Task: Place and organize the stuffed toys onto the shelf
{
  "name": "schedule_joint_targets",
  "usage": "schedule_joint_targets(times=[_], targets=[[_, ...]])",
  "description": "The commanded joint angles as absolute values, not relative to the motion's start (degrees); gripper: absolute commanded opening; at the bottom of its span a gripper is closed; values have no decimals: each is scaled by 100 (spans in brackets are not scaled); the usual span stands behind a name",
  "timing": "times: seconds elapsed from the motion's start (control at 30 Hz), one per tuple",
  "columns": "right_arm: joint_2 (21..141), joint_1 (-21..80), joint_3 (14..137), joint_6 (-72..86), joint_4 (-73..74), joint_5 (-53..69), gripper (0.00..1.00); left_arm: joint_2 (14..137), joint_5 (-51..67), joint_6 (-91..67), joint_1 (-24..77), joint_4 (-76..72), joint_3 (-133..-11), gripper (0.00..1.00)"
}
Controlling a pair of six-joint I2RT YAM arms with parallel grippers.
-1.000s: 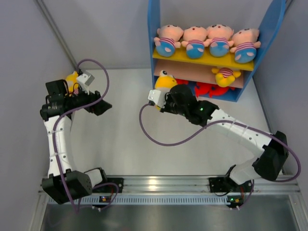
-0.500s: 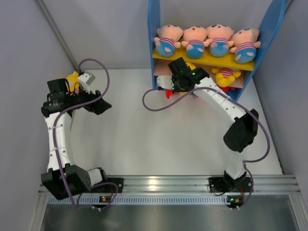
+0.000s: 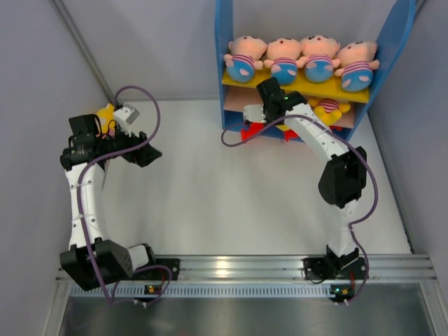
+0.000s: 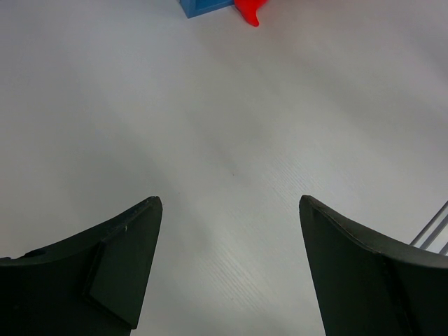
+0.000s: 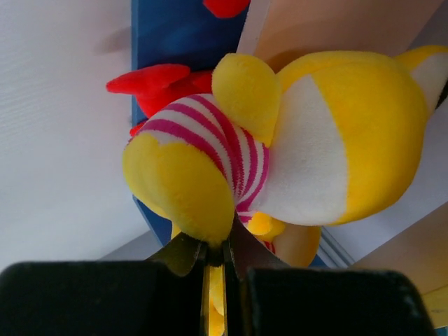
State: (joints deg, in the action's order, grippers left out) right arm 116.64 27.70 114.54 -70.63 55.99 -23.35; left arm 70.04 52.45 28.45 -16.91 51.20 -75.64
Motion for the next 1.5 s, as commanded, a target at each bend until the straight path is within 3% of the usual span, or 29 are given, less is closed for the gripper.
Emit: schedule_joint_targets(times=[0.0, 0.2, 0.5, 0.57, 0.73, 0.87, 1.1, 1.47], targets=[[11681, 2628, 11812, -7356, 4695, -2531, 0, 7005, 5238, 2944, -1670, 5071, -7682, 85], [11707, 2549, 11769, -7400, 4009, -2584, 0, 6952, 5168, 2953, -1670, 5071, -7638, 85], [11804, 2496, 11812, -6918, 3542, -2707, 8, 6978, 5080, 2979, -1670, 5071, -7594, 85], [11830, 2487, 11743, -6864, 3464, -2759, 20, 6978, 5027, 2997, -1670, 5071, -7576, 85], [11707, 2505, 11470, -6856, 3428, -2698, 38, 6934, 5010, 3015, -1670, 5071, -7550, 85], [11445, 2531, 11251, -6750, 3288, -2707, 71, 6978, 5045, 2971, -1670, 5071, -7541, 85], [10864, 2680, 10618, -6741, 2997, -2663, 80, 7163, 4835, 2787, -1670, 5071, -7506, 85], [10144, 3058, 10336, -6785, 3155, -2918, 90, 8216, 2412, 2505, -1661, 4669, -7497, 80]])
